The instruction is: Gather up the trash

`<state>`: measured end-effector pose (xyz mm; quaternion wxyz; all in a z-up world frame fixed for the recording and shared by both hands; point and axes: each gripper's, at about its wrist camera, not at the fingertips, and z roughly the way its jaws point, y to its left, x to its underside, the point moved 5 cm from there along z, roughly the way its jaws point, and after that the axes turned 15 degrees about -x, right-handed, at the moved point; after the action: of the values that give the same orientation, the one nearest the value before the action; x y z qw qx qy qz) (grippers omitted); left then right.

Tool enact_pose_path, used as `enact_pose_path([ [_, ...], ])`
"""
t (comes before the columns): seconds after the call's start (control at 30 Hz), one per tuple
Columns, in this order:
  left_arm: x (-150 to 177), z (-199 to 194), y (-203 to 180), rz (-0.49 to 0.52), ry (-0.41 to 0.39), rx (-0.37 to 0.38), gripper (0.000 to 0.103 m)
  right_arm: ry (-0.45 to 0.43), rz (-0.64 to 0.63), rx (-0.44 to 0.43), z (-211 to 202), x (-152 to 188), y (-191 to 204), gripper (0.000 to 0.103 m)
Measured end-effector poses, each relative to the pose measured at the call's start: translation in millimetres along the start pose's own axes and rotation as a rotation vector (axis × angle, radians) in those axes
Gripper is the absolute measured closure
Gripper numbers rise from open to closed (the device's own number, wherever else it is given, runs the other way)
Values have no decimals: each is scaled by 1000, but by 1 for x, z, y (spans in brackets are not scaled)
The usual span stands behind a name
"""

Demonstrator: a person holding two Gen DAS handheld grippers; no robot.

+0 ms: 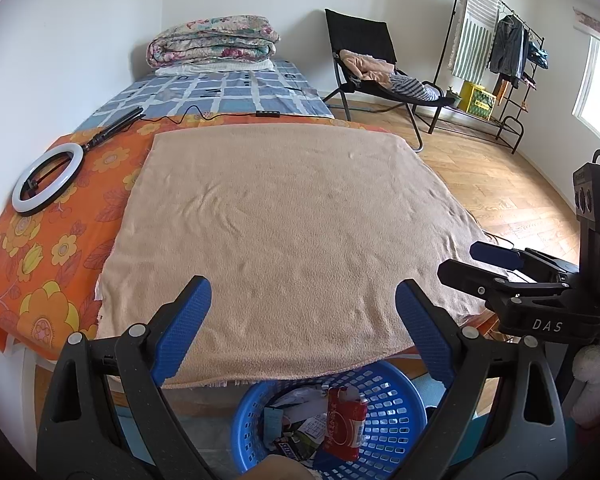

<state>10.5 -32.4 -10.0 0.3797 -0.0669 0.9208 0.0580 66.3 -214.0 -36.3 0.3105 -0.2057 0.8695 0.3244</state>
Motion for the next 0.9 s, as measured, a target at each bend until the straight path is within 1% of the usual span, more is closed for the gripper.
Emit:
enact_pose_path([
  [0.67, -9, -3, 8, -6, -4, -32, 7, 2, -3, 3, -1, 2, -2, 23],
  [0.73, -7, -2, 8, -9, -2, -43, 1, 2, -4, 5, -2, 2, -3, 23],
  [0.9, -7, -1, 9, -15, -5, -62, 1, 3, -4, 6, -1, 2, -3, 23],
])
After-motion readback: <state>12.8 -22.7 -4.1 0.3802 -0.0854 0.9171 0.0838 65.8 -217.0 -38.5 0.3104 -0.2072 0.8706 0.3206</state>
